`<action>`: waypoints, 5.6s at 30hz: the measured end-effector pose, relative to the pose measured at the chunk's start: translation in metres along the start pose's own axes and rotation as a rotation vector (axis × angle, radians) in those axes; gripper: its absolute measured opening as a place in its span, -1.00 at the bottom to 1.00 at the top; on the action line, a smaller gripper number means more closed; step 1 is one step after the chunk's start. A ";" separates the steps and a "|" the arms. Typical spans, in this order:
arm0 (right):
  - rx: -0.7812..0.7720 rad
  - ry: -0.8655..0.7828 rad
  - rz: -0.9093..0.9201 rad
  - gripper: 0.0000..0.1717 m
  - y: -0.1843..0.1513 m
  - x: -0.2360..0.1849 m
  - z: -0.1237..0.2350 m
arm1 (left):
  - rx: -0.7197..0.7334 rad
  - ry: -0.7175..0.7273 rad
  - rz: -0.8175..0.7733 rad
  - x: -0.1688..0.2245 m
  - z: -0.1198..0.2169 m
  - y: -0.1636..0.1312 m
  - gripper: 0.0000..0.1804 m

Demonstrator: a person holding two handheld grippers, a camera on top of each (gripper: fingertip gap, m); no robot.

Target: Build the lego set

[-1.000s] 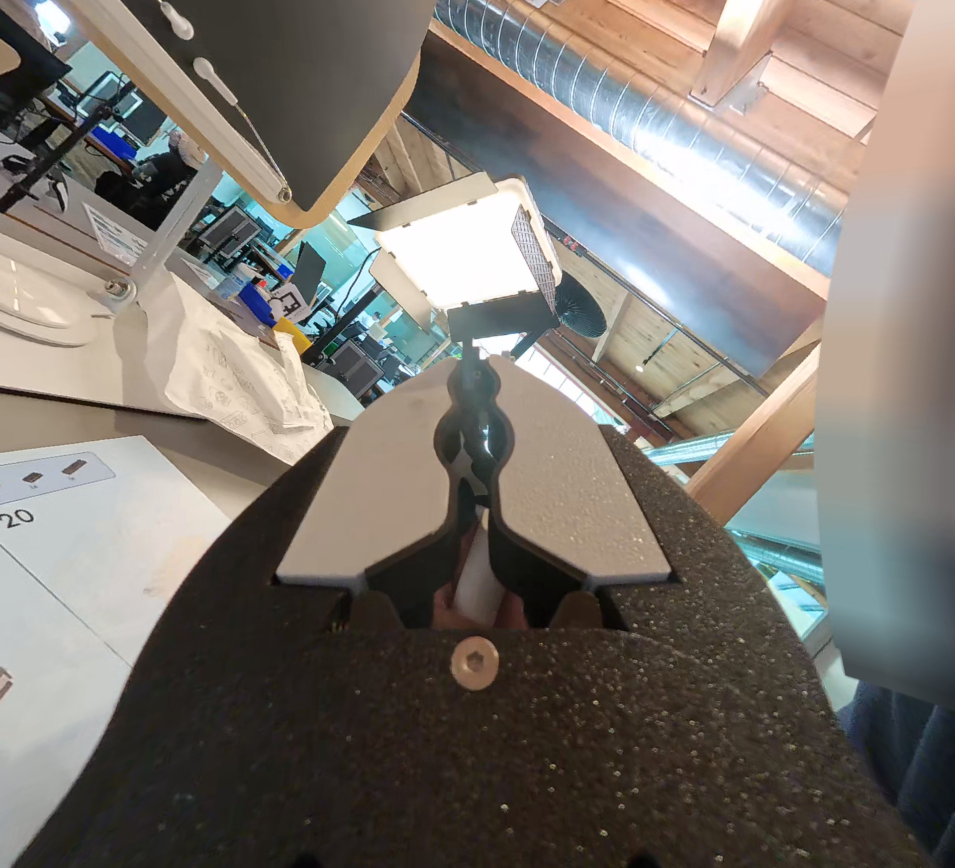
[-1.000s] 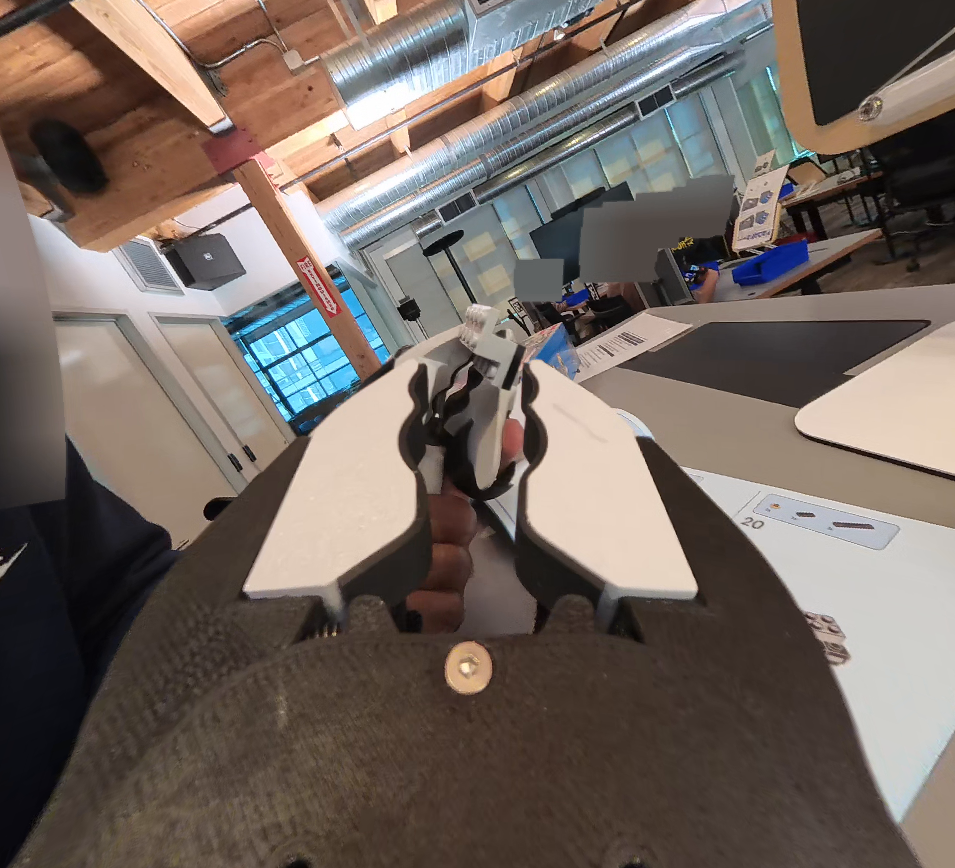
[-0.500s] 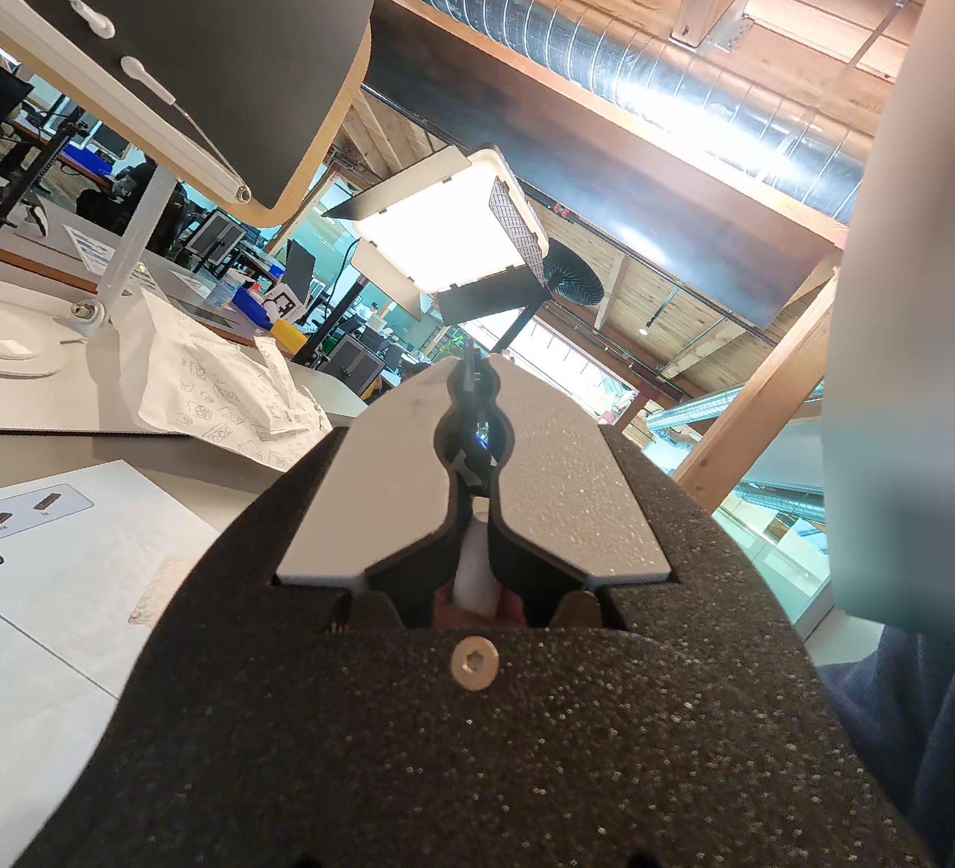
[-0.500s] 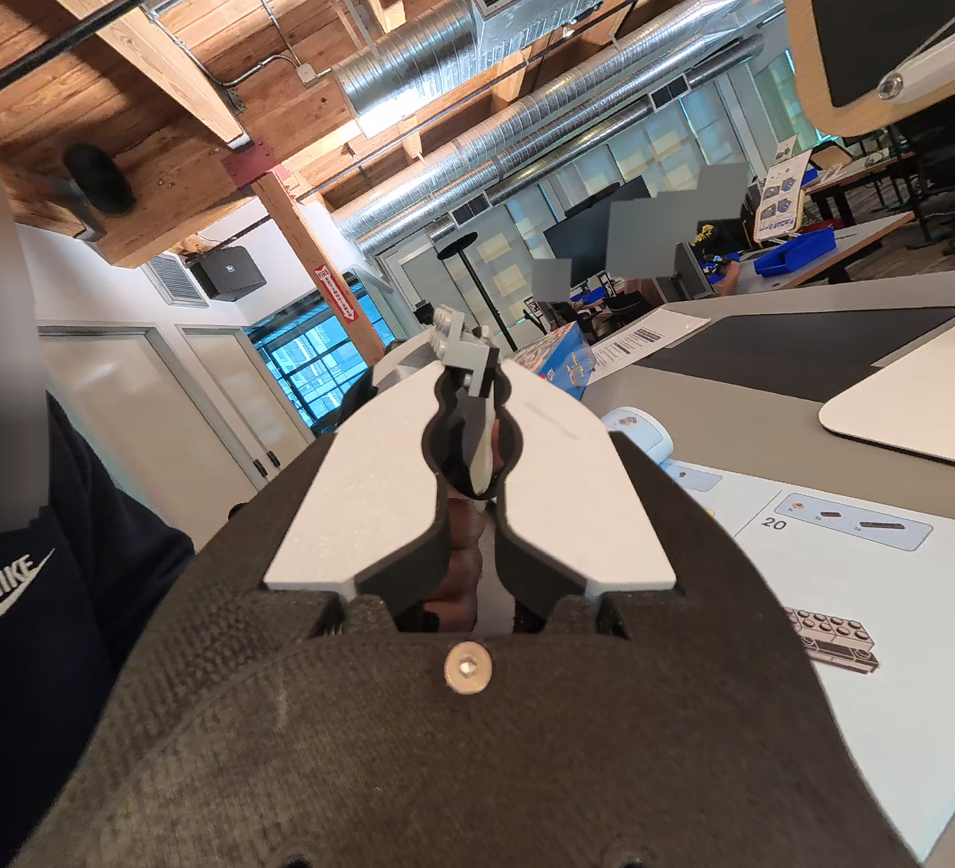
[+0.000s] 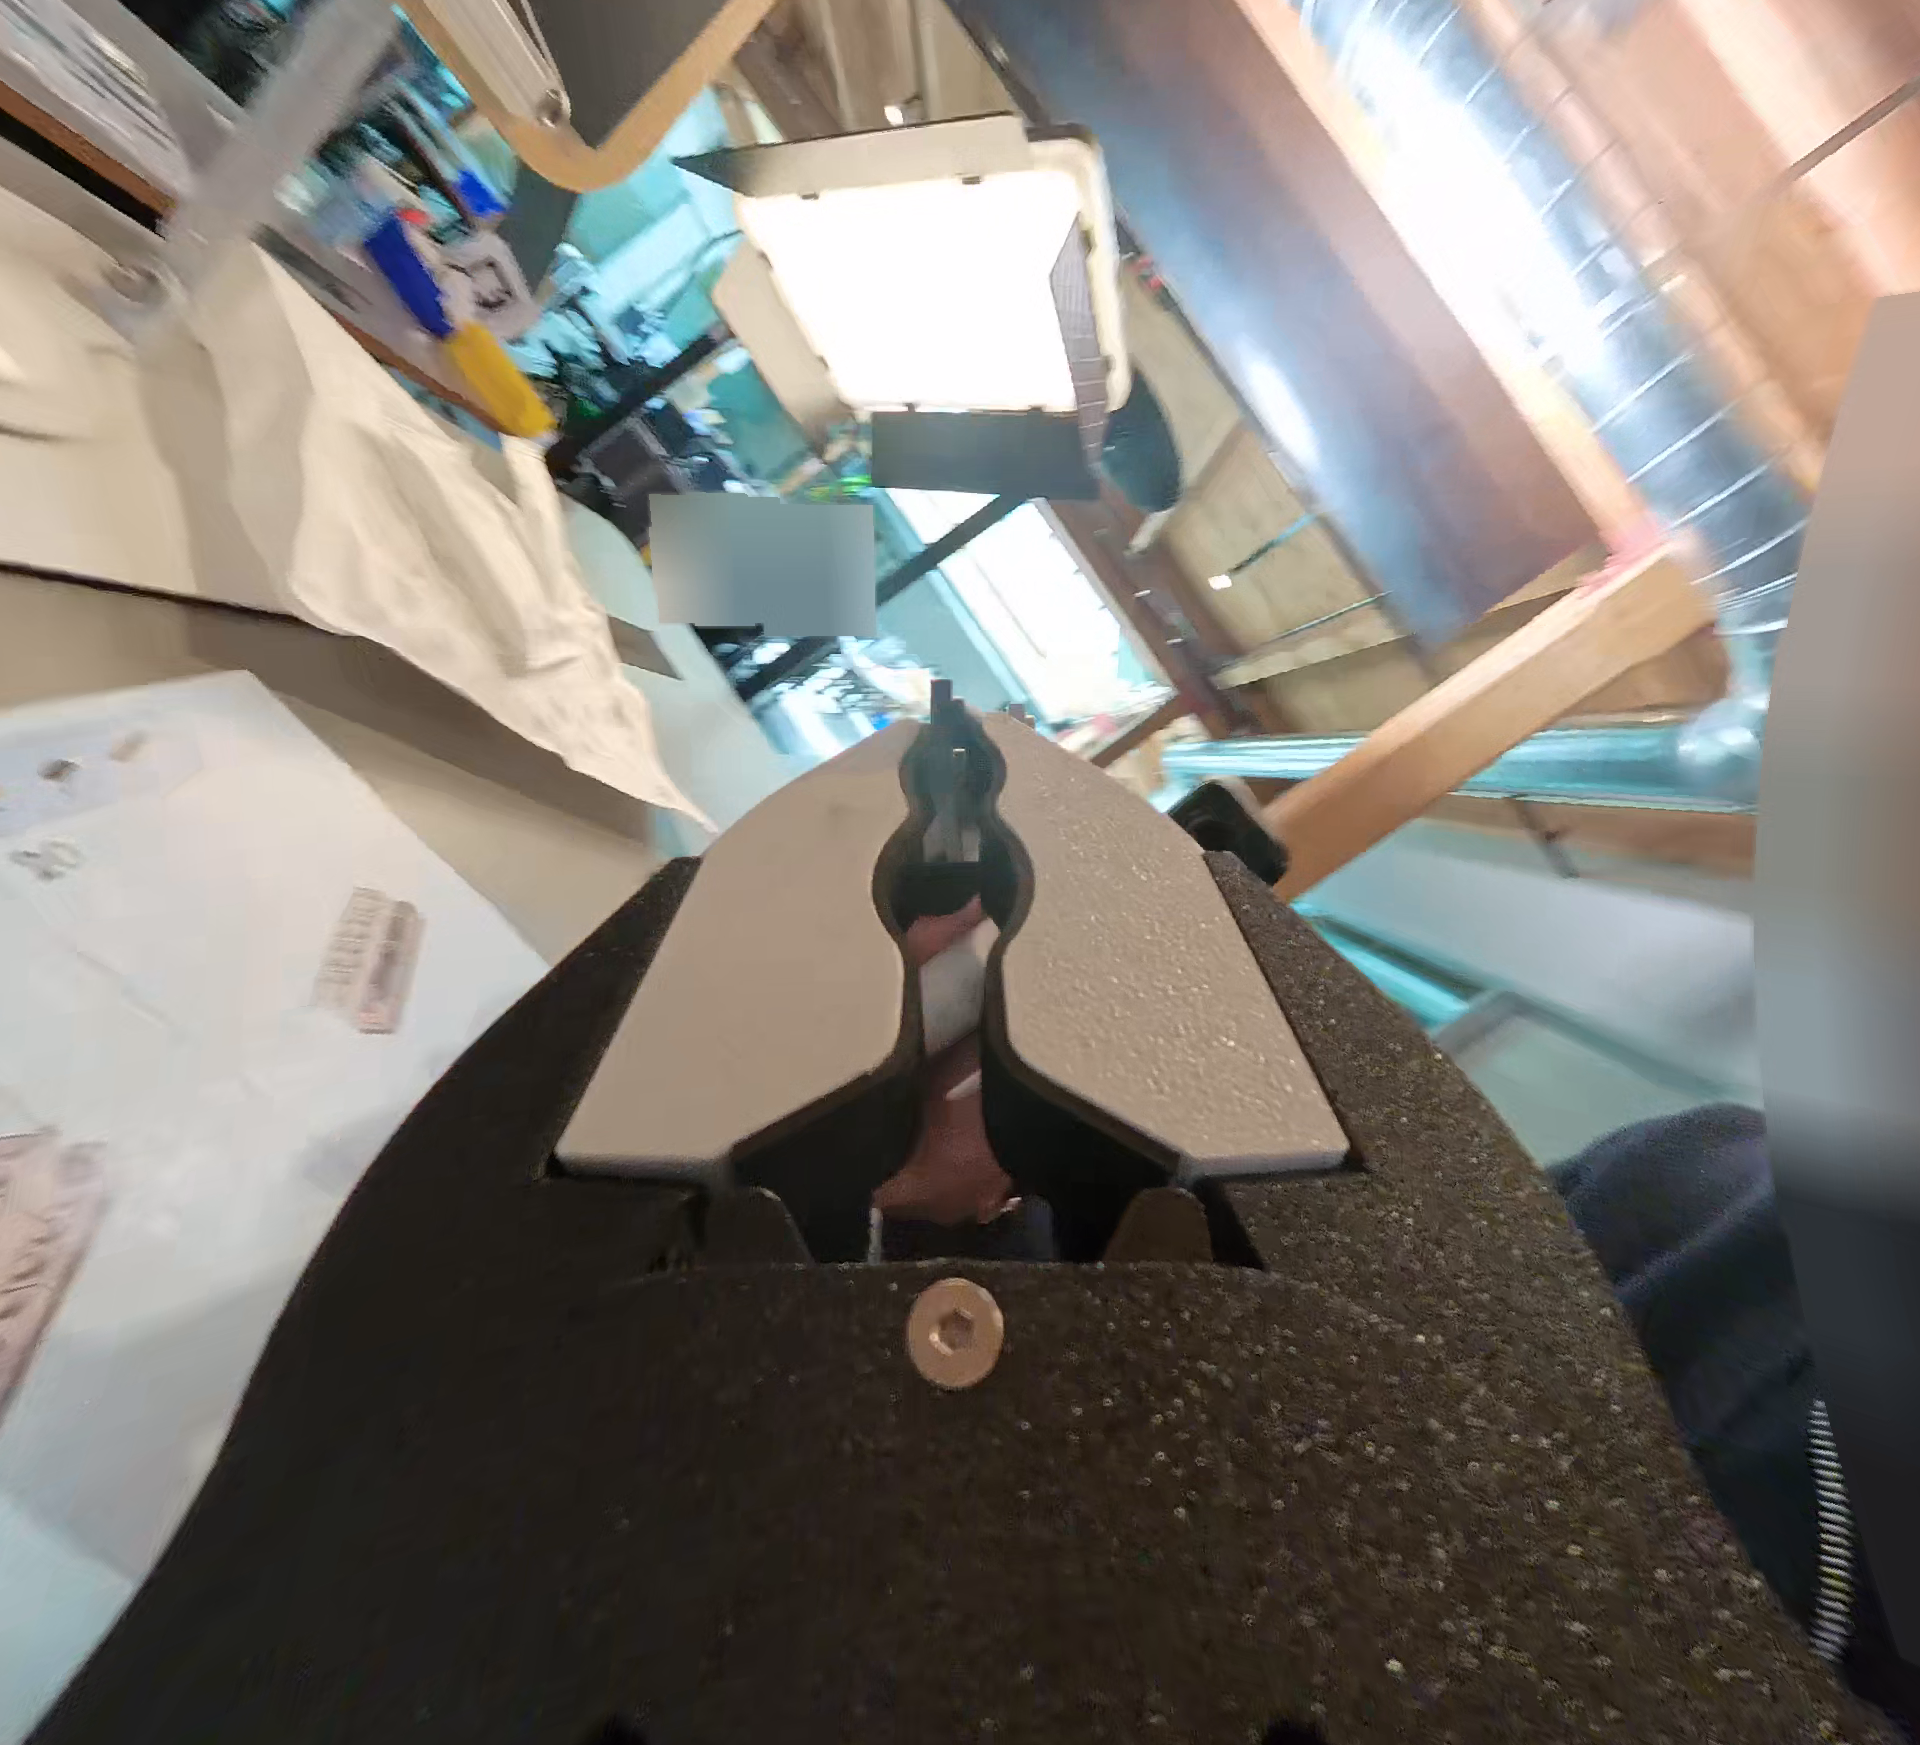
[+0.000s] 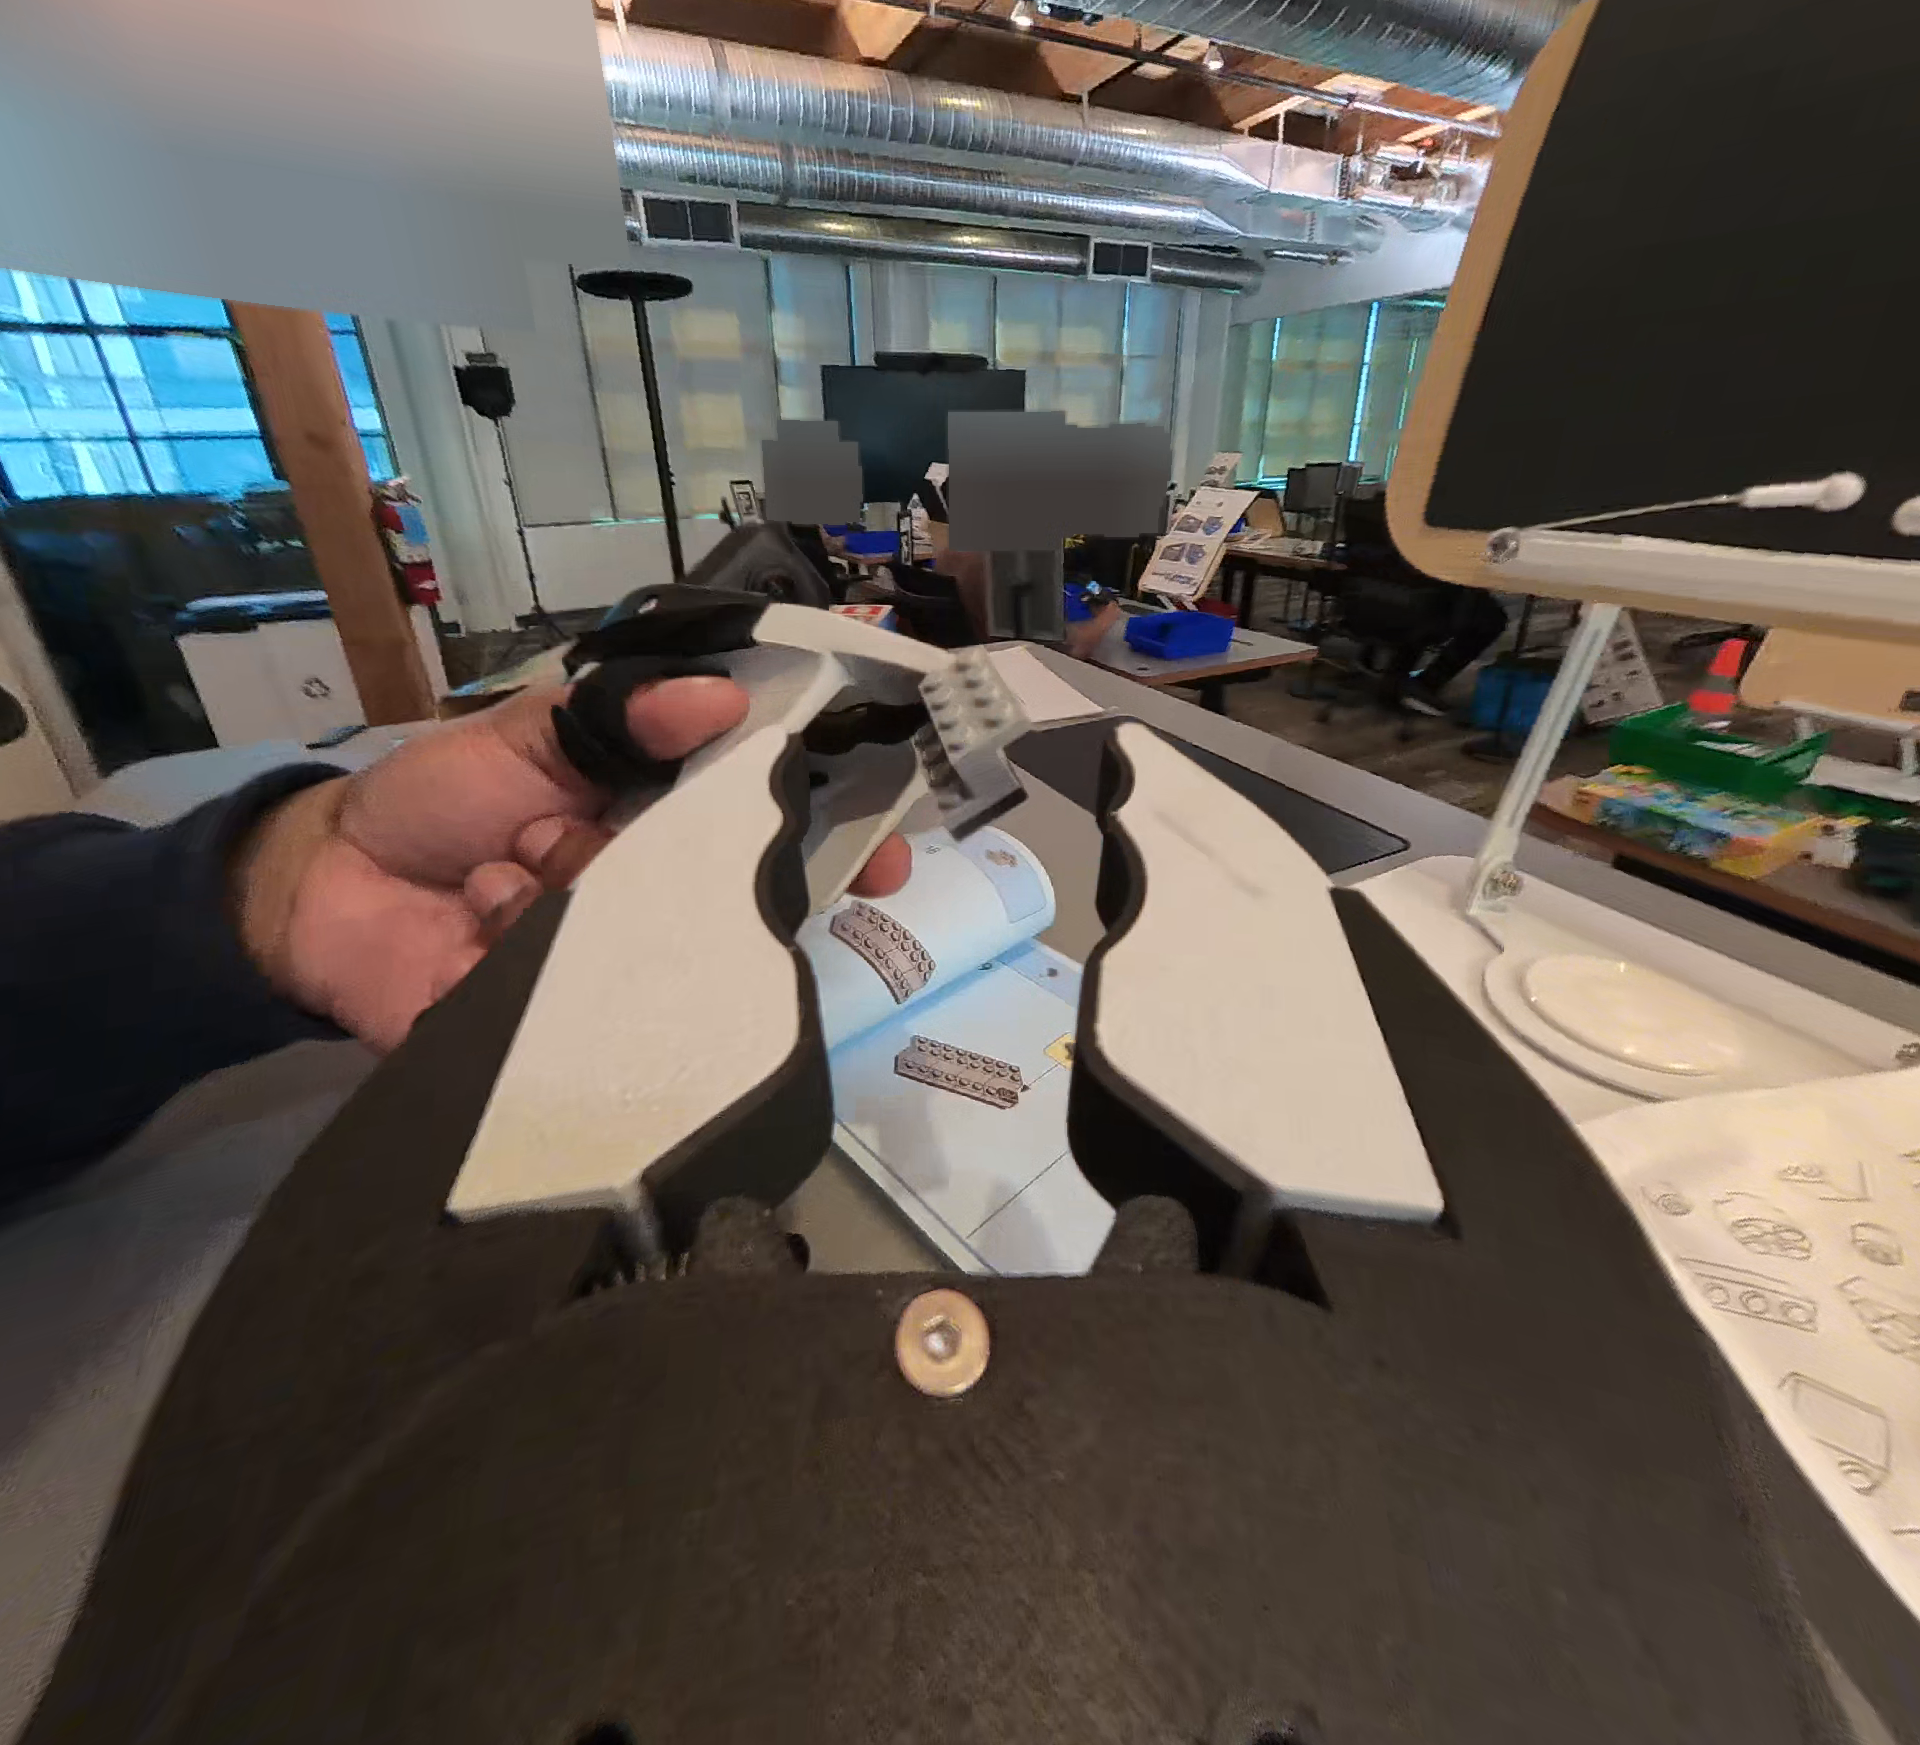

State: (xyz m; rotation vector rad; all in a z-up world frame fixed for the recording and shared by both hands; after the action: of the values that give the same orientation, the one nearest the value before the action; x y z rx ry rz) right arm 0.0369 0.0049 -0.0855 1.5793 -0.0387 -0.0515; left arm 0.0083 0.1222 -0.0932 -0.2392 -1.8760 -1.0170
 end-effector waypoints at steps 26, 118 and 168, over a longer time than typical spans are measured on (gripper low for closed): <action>-0.067 0.446 -0.349 -0.79 0.007 -0.004 0.006 | -0.223 -0.029 -0.691 0.042 0.016 -0.010 -0.45; -0.983 -0.225 -0.107 -0.68 -0.076 -0.131 0.046 | -0.179 -0.068 -0.904 0.040 0.038 0.000 -0.81; -1.032 0.181 0.342 -0.68 -0.075 -0.125 0.014 | -0.219 -0.037 -0.910 0.039 0.042 -0.003 -0.81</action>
State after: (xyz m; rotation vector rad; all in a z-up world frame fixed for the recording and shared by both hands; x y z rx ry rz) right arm -0.0889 -0.0012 -0.1591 0.5264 -0.1182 0.2986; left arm -0.0413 0.1417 -0.0717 0.5300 -1.9171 -1.8261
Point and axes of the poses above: each gripper's, where its closed fingertips meet, z back along the fingers, y out of its top, x = y × z across the jaws, the point moved 6 cm from there along z, back along the fingers, and after that the axes turned 10 degrees about -x, right-handed, at the moved point
